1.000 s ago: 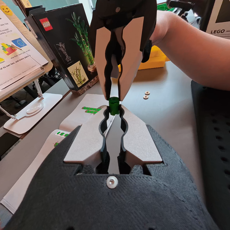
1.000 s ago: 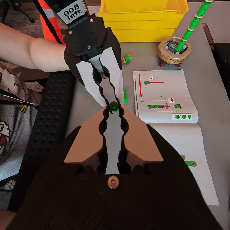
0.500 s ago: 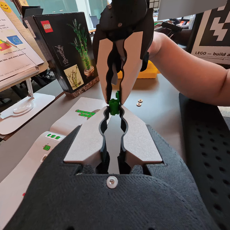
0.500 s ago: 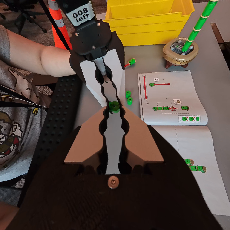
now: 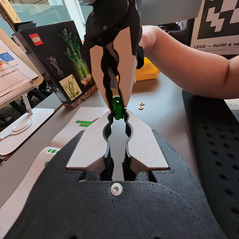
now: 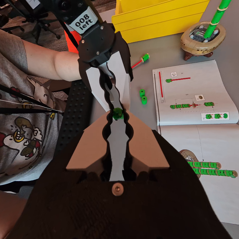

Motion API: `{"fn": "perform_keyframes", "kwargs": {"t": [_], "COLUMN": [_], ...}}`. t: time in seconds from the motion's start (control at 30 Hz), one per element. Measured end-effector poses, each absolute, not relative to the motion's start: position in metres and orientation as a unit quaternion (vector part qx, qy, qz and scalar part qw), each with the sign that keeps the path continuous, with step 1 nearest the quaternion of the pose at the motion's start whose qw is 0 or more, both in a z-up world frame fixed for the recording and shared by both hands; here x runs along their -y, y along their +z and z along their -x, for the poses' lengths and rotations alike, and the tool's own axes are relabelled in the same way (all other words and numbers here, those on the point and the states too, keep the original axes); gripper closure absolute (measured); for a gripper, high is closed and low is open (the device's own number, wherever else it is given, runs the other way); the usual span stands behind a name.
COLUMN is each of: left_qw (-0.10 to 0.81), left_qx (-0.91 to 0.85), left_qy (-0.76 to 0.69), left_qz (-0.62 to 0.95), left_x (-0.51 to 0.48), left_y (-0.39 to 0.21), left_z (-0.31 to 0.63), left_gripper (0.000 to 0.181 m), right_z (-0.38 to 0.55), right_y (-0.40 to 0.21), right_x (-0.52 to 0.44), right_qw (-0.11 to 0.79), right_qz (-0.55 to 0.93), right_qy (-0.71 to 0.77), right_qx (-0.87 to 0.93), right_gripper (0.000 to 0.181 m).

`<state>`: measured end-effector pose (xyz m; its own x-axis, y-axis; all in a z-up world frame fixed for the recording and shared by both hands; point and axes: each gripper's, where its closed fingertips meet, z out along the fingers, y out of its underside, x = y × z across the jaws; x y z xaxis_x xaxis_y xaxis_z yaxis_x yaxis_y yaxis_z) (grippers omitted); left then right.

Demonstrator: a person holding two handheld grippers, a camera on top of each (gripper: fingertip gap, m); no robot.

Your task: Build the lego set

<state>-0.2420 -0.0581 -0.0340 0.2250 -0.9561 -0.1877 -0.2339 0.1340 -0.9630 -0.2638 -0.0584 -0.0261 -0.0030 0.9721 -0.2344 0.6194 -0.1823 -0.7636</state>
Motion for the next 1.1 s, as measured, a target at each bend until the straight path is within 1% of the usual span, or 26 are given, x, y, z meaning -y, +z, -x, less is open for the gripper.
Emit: {"fn": "perform_keyframes", "kwargs": {"t": [0.33, 0.37, 0.5, 0.57, 0.63, 0.77, 0.87, 0.93, 1.0, 1.1], "left_qw": [0.551, 0.553, 0.571, 0.581, 0.584, 0.588, 0.587, 0.585, 0.584, 0.586], "left_qx": [-0.512, -0.512, -0.498, -0.483, -0.469, -0.447, -0.449, -0.457, -0.464, -0.468], "left_qy": [-0.355, -0.348, -0.312, -0.301, -0.297, -0.313, -0.316, -0.311, -0.305, -0.304], "left_qz": [0.555, 0.557, 0.572, 0.581, 0.592, 0.596, 0.595, 0.594, 0.592, 0.588], "left_x": [0.058, 0.055, 0.039, 0.03, 0.022, 0.017, 0.019, 0.022, 0.024, 0.026], "left_y": [-0.025, -0.025, -0.023, -0.021, -0.02, -0.013, -0.012, -0.014, -0.015, -0.014], "left_z": [0.246, 0.248, 0.264, 0.275, 0.284, 0.292, 0.29, 0.287, 0.285, 0.284], "left_gripper": [0.166, 0.167, 0.167, 0.167, 0.167, 0.167, 0.167, 0.167, 0.167, 0.167], "right_z": [0.268, 0.269, 0.265, 0.256, 0.249, 0.234, 0.231, 0.226, 0.22, 0.222], "right_y": [-0.015, -0.013, 0.002, 0.001, -0.018, -0.095, -0.136, -0.156, -0.166, -0.172], "right_x": [0.057, 0.052, 0.033, 0.018, 0.018, 0.042, 0.055, 0.06, 0.059, 0.059], "right_qw": [0.254, 0.27, 0.351, 0.391, 0.392, 0.339, 0.311, 0.286, 0.289, 0.286], "right_qz": [0.657, 0.655, 0.645, 0.663, 0.681, 0.717, 0.745, 0.765, 0.771, 0.776], "right_qy": [0.393, 0.387, 0.367, 0.326, 0.292, 0.236, 0.258, 0.252, 0.222, 0.226], "right_qx": [0.591, 0.589, 0.571, 0.549, 0.545, 0.562, 0.531, 0.519, 0.523, 0.514], "right_gripper": [0.167, 0.167, 0.155, 0.152, 0.149, 0.147, 0.149, 0.147, 0.148, 0.152]}}
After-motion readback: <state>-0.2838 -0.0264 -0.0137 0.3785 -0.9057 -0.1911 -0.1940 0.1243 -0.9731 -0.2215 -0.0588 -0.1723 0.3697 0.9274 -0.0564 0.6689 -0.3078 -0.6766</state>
